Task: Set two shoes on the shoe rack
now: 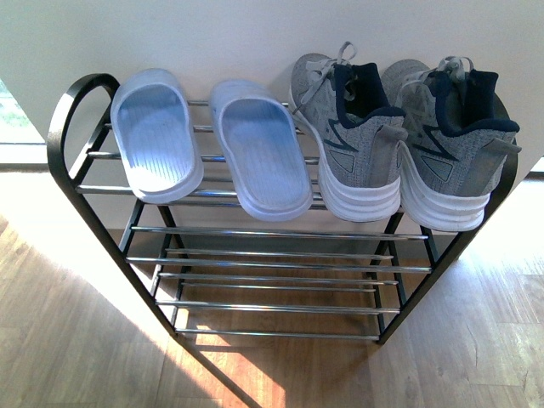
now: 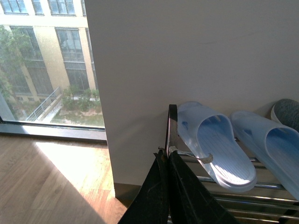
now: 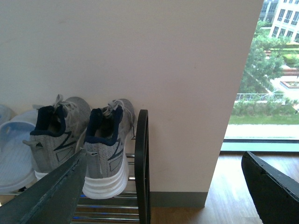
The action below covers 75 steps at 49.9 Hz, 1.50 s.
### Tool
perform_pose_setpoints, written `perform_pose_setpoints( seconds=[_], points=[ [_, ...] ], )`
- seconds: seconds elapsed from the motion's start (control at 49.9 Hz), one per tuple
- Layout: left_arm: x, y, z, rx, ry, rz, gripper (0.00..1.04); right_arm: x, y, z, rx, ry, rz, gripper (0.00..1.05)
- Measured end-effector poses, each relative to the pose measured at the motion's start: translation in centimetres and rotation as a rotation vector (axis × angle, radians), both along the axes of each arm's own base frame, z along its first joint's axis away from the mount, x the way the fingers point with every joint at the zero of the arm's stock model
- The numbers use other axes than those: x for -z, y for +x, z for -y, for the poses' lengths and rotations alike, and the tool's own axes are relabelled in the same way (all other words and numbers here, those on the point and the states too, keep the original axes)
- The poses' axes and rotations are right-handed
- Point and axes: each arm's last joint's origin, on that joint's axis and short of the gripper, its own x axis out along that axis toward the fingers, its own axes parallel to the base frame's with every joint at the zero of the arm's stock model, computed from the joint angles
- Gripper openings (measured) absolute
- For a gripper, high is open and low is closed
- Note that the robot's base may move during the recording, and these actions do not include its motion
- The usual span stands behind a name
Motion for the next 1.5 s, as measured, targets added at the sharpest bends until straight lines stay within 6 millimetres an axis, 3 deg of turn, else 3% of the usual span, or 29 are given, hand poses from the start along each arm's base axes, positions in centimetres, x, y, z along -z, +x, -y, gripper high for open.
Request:
perform_pose_setpoints(
  seconds=[1.382,1.422,1.502],
  points=[
    [-0.1,-4.1,0.0,-0.002,0.000,0.002,0.01,0.0,0.0,0.0,-0.002,0.000,0.000,0.96],
    [-0.1,-4.1,0.0,0.000,0.000,0.002,0.03,0.0,0.0,0.0,-0.002,0.000,0.000,0.96],
    [-0.1,-4.1,0.0,-0.001,0.000,0.003,0.15,0.0,0.0,0.0,-0.002,0.000,0.000,0.96]
  ],
)
